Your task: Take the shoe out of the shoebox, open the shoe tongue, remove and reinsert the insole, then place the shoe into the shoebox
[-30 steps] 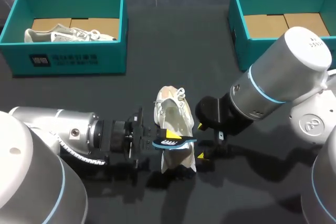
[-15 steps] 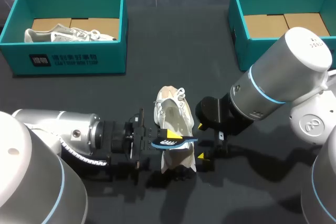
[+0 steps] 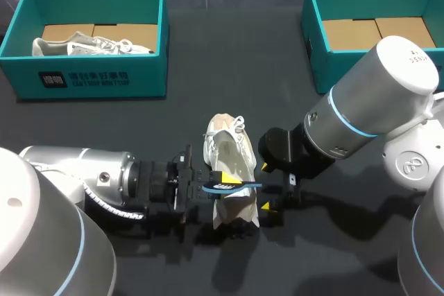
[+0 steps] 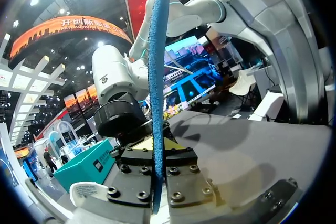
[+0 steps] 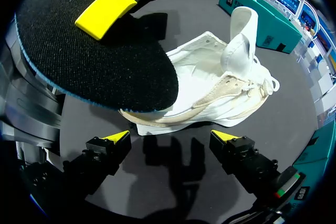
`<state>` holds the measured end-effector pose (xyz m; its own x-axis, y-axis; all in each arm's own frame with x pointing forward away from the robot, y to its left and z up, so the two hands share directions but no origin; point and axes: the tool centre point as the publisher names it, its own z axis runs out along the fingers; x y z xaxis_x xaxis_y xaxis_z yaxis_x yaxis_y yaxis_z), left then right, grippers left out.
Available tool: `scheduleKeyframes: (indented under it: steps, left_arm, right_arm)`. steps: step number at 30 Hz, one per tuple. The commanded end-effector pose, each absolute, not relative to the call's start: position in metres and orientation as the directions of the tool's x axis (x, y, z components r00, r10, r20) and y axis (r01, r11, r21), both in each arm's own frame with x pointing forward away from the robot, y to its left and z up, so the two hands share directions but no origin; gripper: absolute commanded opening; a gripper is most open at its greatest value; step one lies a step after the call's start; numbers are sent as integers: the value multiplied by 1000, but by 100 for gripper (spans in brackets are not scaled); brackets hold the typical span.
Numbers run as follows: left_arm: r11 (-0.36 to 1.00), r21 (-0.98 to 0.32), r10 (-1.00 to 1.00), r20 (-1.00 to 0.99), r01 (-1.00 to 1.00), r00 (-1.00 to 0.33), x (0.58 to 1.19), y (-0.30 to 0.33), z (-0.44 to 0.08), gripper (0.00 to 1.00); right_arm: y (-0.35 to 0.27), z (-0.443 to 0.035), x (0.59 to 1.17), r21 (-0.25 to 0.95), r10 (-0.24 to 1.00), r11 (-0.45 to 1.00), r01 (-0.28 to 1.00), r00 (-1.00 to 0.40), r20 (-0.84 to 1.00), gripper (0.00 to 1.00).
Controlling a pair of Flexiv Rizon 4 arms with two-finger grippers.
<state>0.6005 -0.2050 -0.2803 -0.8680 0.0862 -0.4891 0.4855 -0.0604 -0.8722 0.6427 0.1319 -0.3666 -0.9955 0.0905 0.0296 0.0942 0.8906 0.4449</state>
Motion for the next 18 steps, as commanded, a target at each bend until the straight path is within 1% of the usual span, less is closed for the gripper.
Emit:
scheduleKeyframes:
  steps: [1,18]
  left_arm:
    - [-64,-872,81,-489,485,-869,603,-207,-285,0]
    - [-69,-872,66,-489,485,-870,612,-202,-295,0]
  right_arm:
    - [132,-367,641,444,93,891,95,-995,26,100]
    - [132,-367,641,444,93,891,95,-995,26,100]
